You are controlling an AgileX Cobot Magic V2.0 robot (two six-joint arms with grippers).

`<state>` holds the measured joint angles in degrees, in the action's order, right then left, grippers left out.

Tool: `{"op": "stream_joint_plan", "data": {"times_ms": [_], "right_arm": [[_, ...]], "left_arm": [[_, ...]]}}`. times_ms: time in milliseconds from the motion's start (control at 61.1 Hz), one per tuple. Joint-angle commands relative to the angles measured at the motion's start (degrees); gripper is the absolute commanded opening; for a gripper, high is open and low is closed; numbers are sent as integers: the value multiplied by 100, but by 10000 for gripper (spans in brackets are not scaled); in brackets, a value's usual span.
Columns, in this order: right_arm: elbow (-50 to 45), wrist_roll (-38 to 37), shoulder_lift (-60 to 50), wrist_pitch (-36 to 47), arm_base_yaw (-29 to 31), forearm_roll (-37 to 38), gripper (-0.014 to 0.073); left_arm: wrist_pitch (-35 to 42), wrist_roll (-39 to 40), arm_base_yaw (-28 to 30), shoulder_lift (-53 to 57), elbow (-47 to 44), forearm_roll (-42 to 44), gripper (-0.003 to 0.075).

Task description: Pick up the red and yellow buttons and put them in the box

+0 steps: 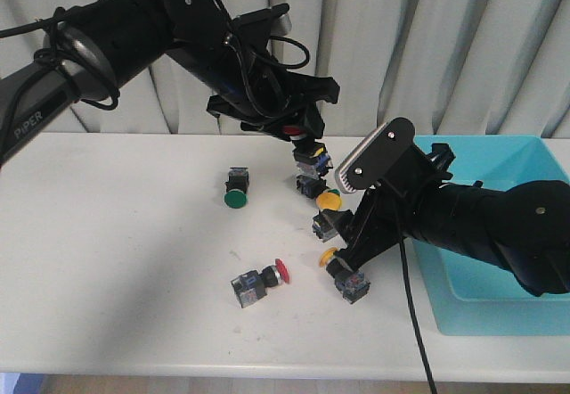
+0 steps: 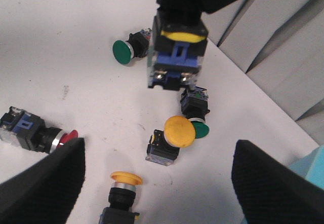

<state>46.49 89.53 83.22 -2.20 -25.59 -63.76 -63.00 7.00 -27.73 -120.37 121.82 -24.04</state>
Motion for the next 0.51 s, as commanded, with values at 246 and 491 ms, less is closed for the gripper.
{"op": "stream_joint_plan", "data": {"times_ms": [246, 491], "right_arm": [[143, 3, -165, 414, -4, -151, 583], [154, -4, -165, 561, -4, -267, 582]], "left_arm": [[63, -341, -29, 440, 175, -1029, -6], [17, -481, -141, 440, 175, -1360, -6]]}}
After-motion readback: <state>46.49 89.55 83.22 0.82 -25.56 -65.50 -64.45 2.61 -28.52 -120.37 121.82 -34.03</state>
